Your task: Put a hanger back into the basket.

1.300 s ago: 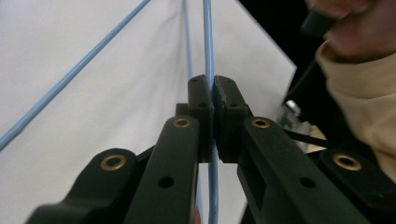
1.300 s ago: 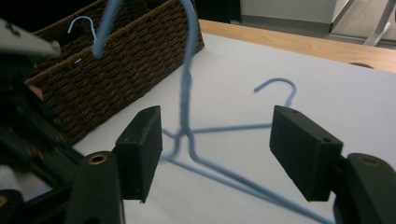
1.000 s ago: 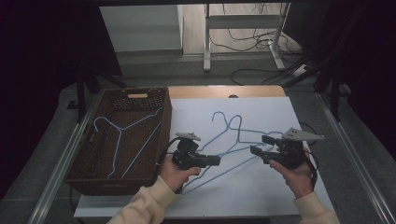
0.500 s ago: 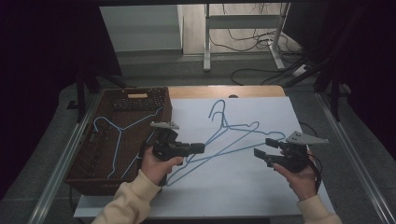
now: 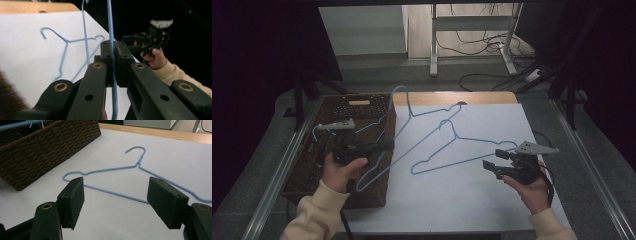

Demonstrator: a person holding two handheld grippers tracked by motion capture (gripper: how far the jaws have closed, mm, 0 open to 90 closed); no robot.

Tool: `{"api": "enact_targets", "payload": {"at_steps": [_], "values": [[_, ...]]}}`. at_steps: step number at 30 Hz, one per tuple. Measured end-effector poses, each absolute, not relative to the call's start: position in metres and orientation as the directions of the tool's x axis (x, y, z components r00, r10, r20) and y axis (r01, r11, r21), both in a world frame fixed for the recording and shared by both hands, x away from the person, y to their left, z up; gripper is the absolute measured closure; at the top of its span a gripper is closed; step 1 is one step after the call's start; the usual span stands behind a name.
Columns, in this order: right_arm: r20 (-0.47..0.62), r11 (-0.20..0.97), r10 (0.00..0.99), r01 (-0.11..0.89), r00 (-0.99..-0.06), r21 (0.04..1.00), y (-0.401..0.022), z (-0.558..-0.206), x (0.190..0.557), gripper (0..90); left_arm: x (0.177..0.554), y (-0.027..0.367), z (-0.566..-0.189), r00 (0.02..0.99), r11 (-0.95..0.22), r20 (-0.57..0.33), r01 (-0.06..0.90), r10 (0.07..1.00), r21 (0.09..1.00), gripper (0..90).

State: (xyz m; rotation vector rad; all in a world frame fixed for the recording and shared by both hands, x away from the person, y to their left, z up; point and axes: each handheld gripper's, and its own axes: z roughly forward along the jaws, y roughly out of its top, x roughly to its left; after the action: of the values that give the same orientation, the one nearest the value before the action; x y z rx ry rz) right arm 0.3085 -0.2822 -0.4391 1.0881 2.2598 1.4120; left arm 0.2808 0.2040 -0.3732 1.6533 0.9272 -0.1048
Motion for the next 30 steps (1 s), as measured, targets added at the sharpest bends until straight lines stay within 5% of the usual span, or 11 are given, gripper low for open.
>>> {"api": "enact_targets", "payload": {"at_steps": [30], "values": [[0.156,0.277,0.709,0.475,-0.687,0.835,-0.279,-0.446,0.312,29.6,0.270,0.339,-0.390,0.543,0.163,-0.527,0.579,0.654,0.799,86.5]]}}
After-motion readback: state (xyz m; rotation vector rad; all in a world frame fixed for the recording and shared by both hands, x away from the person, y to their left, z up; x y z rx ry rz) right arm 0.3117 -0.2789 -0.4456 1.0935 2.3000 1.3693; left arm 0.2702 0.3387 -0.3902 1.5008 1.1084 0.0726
